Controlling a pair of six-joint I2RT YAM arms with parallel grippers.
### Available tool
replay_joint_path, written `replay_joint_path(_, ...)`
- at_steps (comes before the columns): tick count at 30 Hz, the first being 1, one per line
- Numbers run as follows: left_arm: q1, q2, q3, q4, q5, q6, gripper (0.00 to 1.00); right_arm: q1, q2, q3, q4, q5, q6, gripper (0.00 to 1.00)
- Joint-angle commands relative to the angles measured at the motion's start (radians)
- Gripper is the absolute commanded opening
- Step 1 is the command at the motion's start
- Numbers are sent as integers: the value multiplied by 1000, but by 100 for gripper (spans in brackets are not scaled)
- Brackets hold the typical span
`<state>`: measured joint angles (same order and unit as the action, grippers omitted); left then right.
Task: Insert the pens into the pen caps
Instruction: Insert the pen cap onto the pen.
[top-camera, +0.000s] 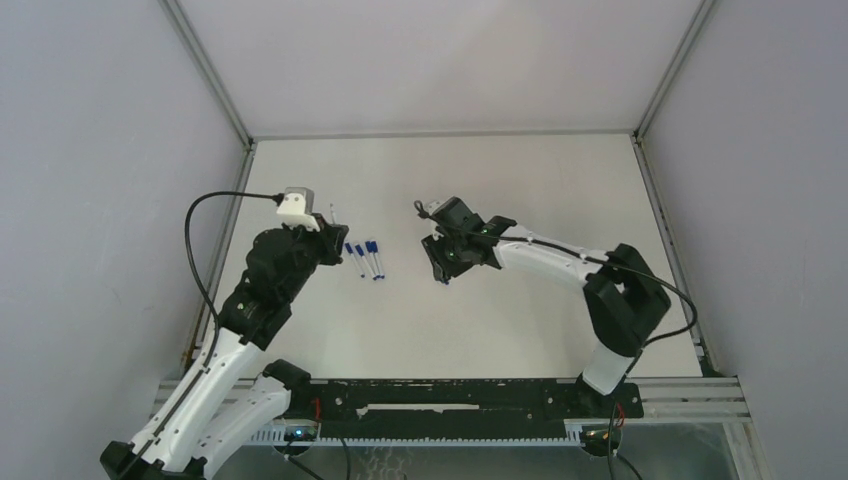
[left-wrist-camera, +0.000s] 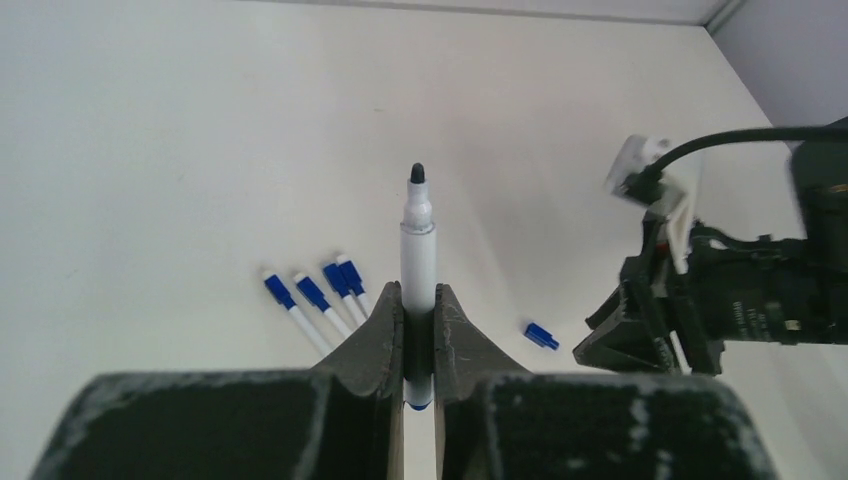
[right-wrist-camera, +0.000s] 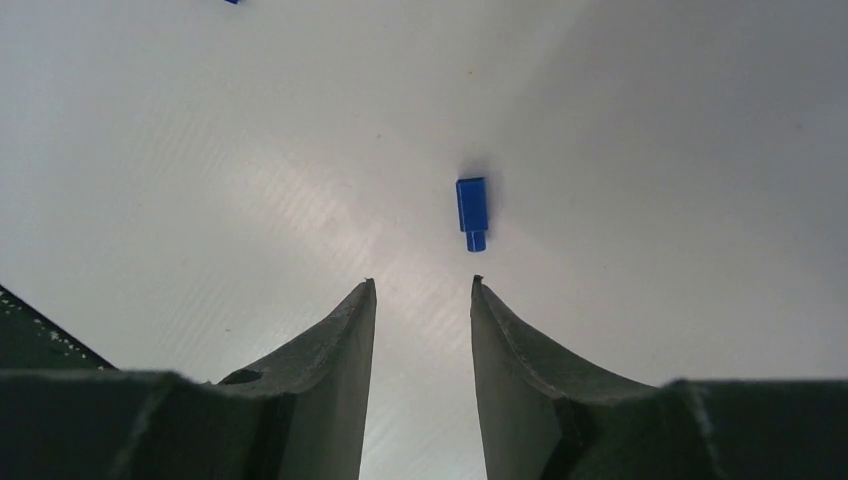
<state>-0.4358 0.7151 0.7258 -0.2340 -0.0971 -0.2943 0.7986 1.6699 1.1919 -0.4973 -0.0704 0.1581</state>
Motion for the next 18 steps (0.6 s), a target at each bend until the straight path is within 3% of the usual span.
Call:
replay_joint_path(1,6,-27,19,4,-91,40,0,-3,94,114,-35,-19,-44,48)
replay_joint_path(18,6,-31,21,-5,-90,44,0,-12,315,278,-129,27,-132,50)
